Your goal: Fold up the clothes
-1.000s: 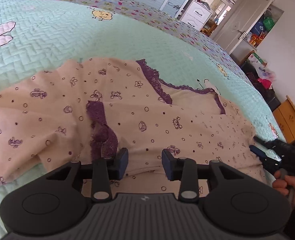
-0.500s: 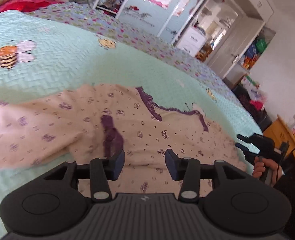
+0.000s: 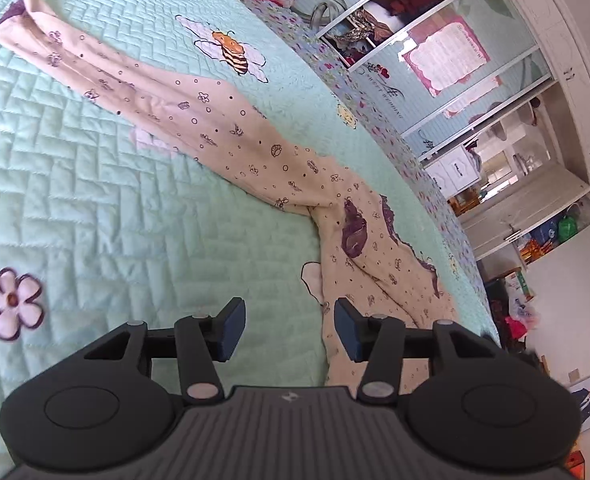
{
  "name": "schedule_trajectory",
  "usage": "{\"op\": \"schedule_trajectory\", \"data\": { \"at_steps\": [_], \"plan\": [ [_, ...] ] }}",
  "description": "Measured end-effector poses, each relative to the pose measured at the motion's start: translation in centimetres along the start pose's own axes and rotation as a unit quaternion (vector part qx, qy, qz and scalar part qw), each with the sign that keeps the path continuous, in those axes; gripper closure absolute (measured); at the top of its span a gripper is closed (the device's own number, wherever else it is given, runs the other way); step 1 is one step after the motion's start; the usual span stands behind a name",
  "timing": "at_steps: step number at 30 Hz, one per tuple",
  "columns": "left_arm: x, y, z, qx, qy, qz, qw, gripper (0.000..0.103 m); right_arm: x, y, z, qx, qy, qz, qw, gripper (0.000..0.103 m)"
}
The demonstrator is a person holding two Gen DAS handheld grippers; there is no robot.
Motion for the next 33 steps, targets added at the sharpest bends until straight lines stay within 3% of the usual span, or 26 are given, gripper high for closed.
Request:
{"op": "schedule_trajectory", "data": {
  "at_steps": [4,8,10,12,13,16,20,24,28,29,33],
  "plan": [
    [0.4,-1.3,-0.1,0.020,0.001,0.009,0.9998,0.049,8.1,-0.5,-2.8,0.006,0.026,-0.025,0.999,0.032],
    [1.2,-2.3,-0.4,0.057,0.014,0.013,0.9982,0.049,14.8,-2.4,-0.9,0.045,-0.011,-0.034,0.998,0.032],
    [1.3,-2.2,-0.5,0.054,0.009,0.012,0.9984,0.046,16.5,-4.8,-0.7,0.059,0.002,-0.062,0.996,0.033],
    [1.0,-2.0,-0.5,0.054,0.011,0.014,0.9984,0.043,16.1,-6.8,-2.4,0.001,0.006,-0.089,0.996,0.033],
    [0.9,-2.0,-0.5,0.056,0.015,0.017,0.9982,0.041,15.6,-8.0,-3.1,-0.008,0.013,-0.112,0.994,0.033],
    [0.2,-2.1,0.1,0.069,0.032,0.023,0.9969,0.041,11.6,-9.9,-4.5,-0.027,0.019,-0.128,0.991,0.033],
    [-1.7,-3.1,3.4,0.121,0.044,0.028,0.9913,0.039,4.7,-10.7,-4.3,-0.074,-0.051,-0.125,0.988,0.032],
    [-3.5,-6.6,7.7,0.196,0.055,0.014,0.9791,0.032,-1.8,-13.1,-3.3,-0.106,-0.162,-0.162,0.968,0.032],
    [-4.7,-10.8,11.3,0.264,0.068,-0.013,0.9622,0.031,-8.7,-15.3,-2.5,-0.136,-0.270,-0.197,0.933,0.030],
    [-4.7,-12.1,11.8,0.276,0.071,-0.025,0.9582,0.031,-10.2,-15.9,-2.4,-0.145,-0.284,-0.202,0.926,0.029],
    [-4.7,-16.7,12.3,0.309,0.080,-0.063,0.9457,0.031,-12.6,-16.7,-2.8,-0.165,-0.297,-0.200,0.919,0.028]
  ]
}}
Point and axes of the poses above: each gripper's, at about its wrist camera, not at the fingertips, and x roughly the way its jaws point, z to its right, y to its top, the point moved 9 cm from there along x, roughly the way its jaws point, and after that the axes turned 8 degrees about y, right-handed, at the moved point
